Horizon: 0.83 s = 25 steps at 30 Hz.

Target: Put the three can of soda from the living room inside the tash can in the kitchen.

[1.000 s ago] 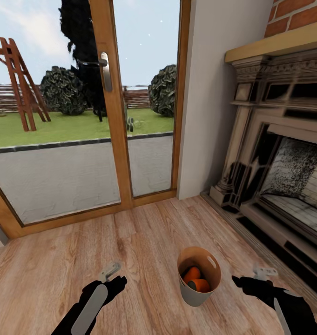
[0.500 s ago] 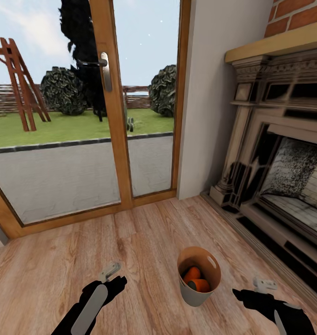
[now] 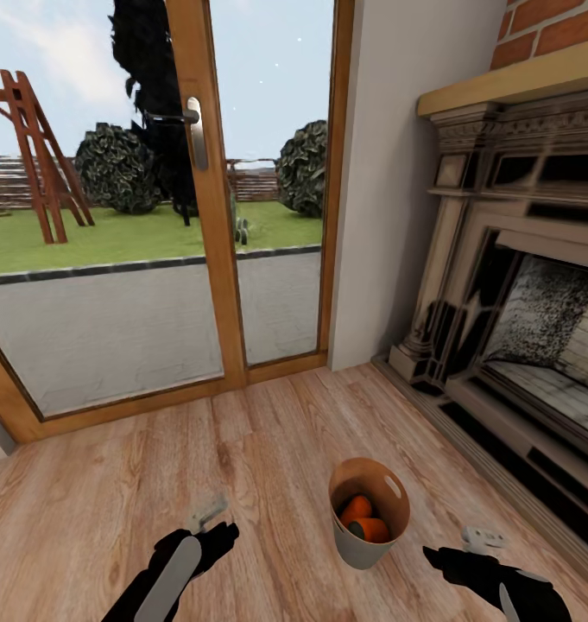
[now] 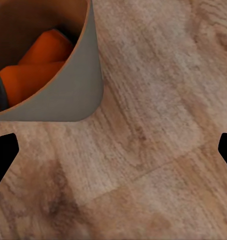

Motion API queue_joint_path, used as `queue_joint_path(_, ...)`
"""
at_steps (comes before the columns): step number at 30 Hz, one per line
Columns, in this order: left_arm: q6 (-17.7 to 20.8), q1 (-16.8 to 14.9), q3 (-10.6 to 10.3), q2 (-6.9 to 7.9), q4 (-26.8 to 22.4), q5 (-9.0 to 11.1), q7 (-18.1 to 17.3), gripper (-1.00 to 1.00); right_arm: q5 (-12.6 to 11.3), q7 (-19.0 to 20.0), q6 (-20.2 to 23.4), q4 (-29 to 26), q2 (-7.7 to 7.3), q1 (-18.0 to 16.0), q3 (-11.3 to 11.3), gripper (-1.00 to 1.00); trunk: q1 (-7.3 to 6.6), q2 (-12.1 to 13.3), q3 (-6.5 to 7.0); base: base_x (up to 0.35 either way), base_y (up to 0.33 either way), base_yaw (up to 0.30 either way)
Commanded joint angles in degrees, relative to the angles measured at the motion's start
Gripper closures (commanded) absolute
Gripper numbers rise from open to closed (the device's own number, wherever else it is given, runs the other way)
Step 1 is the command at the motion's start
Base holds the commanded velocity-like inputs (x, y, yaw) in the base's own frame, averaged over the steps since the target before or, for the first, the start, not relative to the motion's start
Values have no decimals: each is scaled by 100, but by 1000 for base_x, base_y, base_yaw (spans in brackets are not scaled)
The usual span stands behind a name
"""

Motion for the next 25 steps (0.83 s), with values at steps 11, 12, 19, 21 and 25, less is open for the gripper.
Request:
queue_joint_path(11, 0, 80, -18, 12, 152, -11, -147, -100, -1, -2, 1, 0, 1, 0, -2, -100, 0, 0, 0, 0, 0, 0)
queue_joint_path(12, 0, 94, -17, 14, 155, -11, -148, -100, -1, -2, 1, 0, 1, -1, -2, -100, 0, 0, 0, 0, 0, 0)
queue_joint_path(19, 0, 116, -7, 16, 159, -11, -156, -100, -1, -2, 2, 0, 1, 1, 2, -100, 0, 0, 0, 0, 0, 0)
queue_joint_path(21, 0, 117, -7, 17, 159, -11, -157, -100, 0, -2, 3, 0, 1, -1, 2, -100, 0, 0, 0, 0, 0, 0)
queue_joint_path(25, 0, 117, -12, 12, 159, -11, -158, -100, 1, -2, 3, 0, 1, 1, -1, -100, 0, 0, 0, 0, 0, 0)
